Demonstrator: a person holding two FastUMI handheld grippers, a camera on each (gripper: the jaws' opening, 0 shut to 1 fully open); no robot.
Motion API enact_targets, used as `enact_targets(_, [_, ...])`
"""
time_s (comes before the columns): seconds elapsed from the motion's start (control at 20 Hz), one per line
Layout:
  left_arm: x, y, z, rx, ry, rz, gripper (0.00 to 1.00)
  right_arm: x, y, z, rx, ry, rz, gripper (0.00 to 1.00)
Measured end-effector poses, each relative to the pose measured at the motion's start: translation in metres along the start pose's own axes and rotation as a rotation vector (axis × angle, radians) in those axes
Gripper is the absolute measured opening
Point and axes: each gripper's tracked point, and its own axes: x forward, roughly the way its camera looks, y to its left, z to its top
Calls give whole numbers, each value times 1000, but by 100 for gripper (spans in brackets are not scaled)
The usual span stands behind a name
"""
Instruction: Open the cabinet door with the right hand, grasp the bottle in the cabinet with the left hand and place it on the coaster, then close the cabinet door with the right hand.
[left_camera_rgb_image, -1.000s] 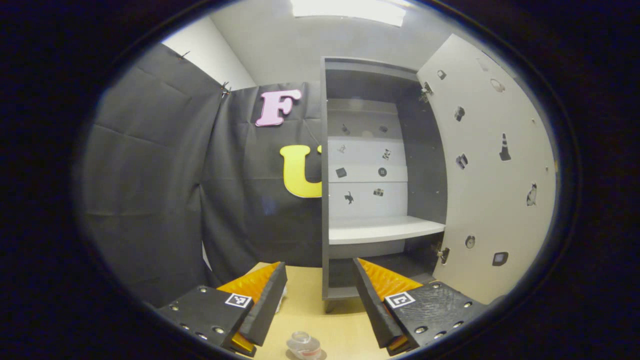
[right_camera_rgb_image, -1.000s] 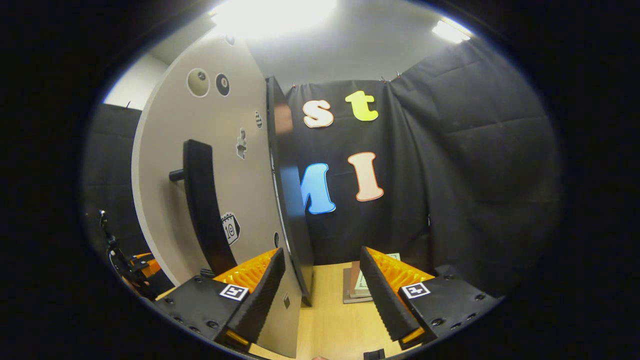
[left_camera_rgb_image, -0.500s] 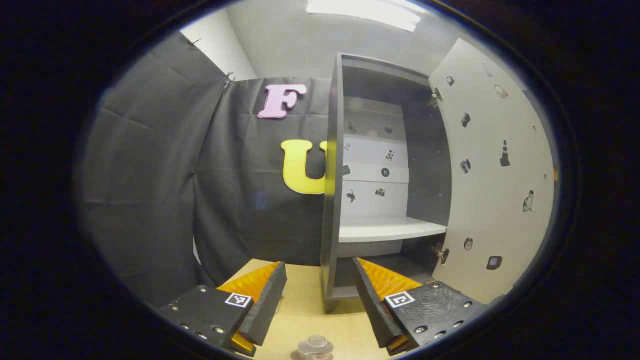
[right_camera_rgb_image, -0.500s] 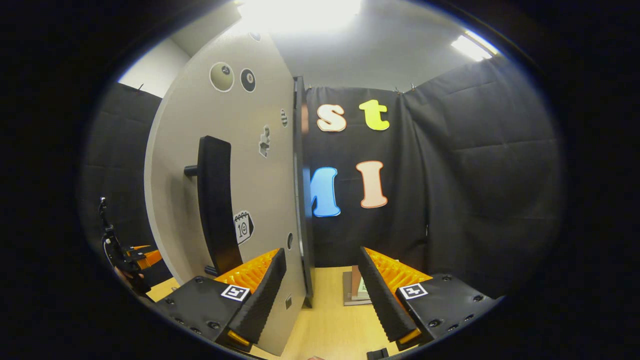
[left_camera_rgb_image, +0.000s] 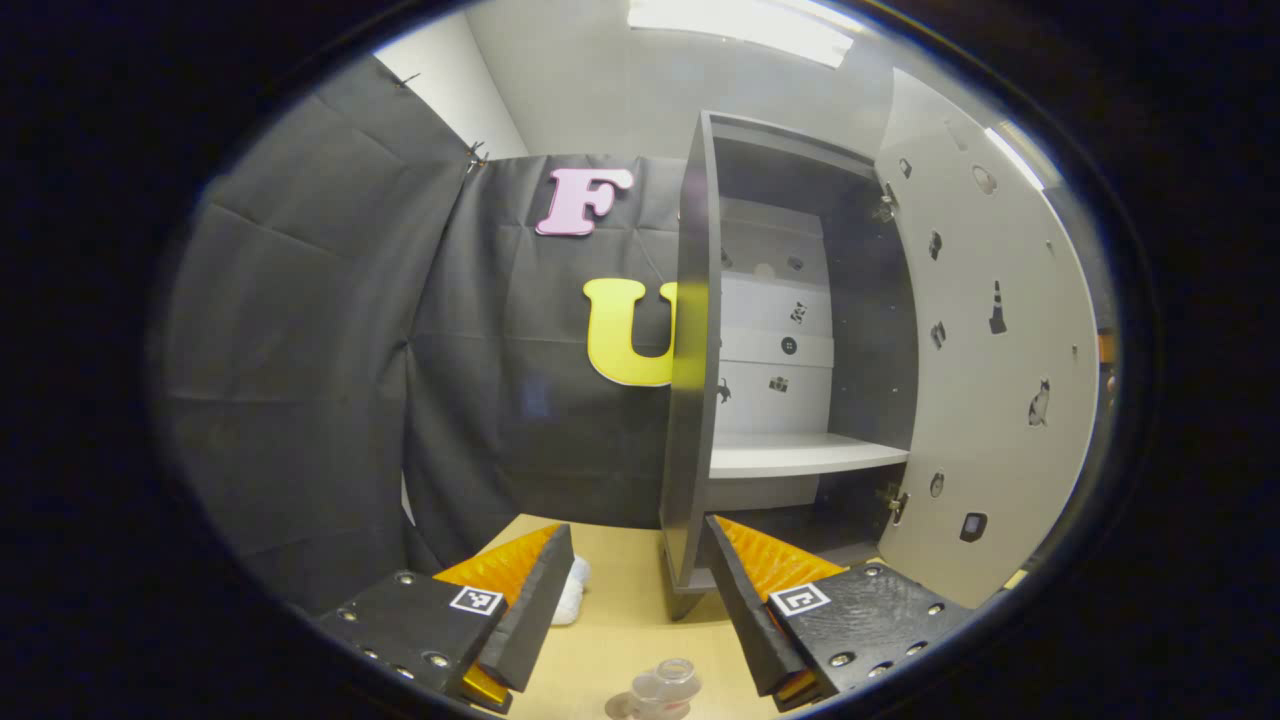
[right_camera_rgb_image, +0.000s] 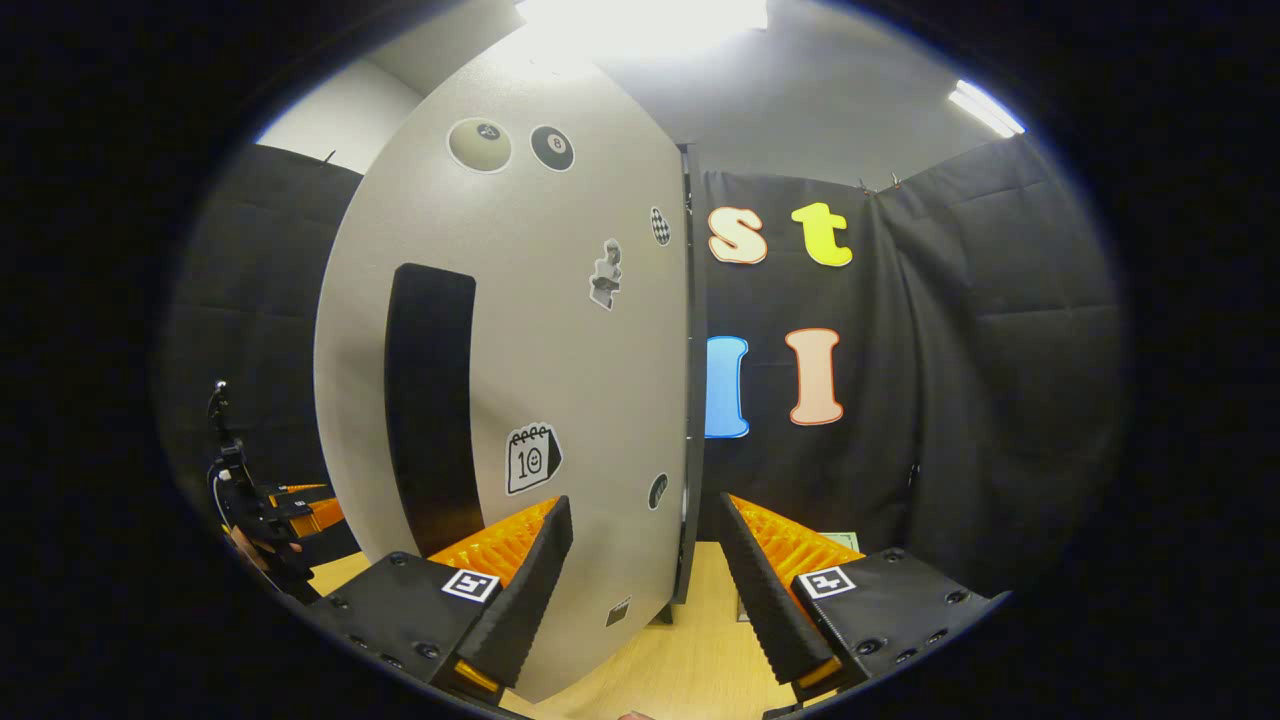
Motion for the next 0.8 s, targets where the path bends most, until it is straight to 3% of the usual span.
enact_targets(0.3, [-12, 23, -5, 16, 15, 31, 80, 26, 24, -3, -2, 16, 66, 93])
enact_targets(0.8, [-21, 70, -3, 15, 22, 101, 83, 77, 55, -18, 57, 44, 80, 93])
